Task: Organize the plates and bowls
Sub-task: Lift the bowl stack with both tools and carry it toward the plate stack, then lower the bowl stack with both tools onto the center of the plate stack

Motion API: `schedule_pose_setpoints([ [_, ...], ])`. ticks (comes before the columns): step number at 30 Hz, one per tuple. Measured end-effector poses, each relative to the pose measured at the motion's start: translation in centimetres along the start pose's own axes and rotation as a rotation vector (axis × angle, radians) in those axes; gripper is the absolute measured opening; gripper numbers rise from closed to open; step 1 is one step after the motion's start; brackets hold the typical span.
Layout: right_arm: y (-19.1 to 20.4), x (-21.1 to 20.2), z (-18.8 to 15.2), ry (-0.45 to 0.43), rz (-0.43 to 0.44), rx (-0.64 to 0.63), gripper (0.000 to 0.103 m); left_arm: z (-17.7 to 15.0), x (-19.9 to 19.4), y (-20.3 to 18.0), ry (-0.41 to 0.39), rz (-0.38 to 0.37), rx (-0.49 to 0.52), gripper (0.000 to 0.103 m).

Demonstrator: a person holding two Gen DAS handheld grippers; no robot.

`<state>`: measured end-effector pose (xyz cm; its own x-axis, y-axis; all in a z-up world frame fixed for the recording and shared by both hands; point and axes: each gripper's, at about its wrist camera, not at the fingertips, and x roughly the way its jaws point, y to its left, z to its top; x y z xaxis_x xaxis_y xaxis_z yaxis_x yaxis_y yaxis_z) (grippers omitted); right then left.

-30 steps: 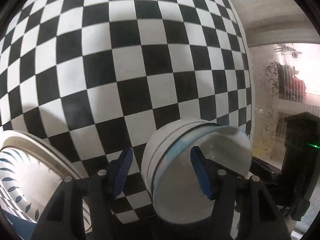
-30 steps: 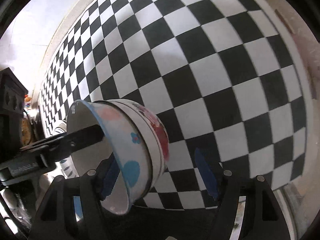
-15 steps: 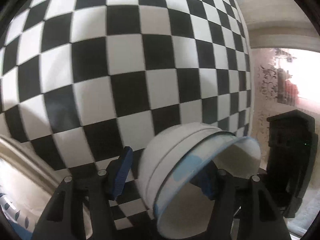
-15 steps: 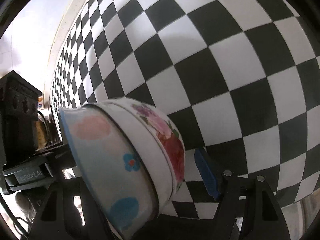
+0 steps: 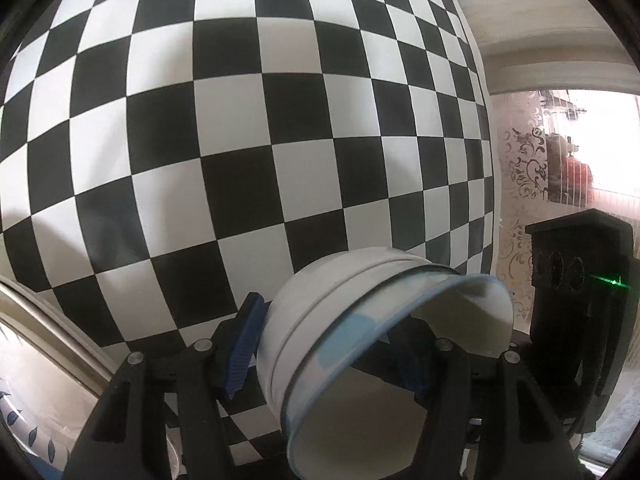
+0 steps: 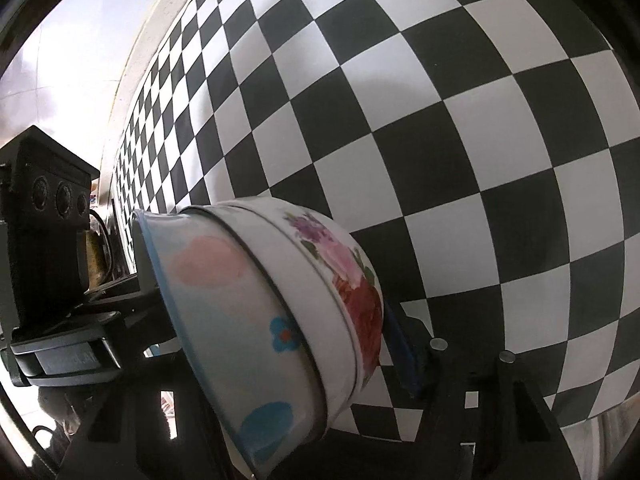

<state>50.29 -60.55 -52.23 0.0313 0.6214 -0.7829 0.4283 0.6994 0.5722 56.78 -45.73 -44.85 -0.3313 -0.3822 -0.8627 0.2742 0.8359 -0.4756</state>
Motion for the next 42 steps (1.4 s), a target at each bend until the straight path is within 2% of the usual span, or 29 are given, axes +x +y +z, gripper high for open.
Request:
schedule_pose_setpoints([
  [13,-1.3,0.0,0.1,0.064,0.118,0.071,0.06,-0.3,-1.6,0.3,-0.037,0.027,-0.014,0.056],
  [22,-0.8,-0.1,0.1,0.072,0.134,0.046,0.057,-0.7,-2.6,0.5,-0.058,0.033,-0.043,0.056],
  [32,2.1,-1.4,0.7,0.085,0.135,-0.023,0.057,-1.4,-5.5,1.0,-0.113,0.031,-0.077,0.056],
  [42,8.2,-1.6,-0.8,0.099,0.153,-0.067,0.056,-3.9,-10.7,3.8,-0.158,0.031,-0.099,0.056],
])
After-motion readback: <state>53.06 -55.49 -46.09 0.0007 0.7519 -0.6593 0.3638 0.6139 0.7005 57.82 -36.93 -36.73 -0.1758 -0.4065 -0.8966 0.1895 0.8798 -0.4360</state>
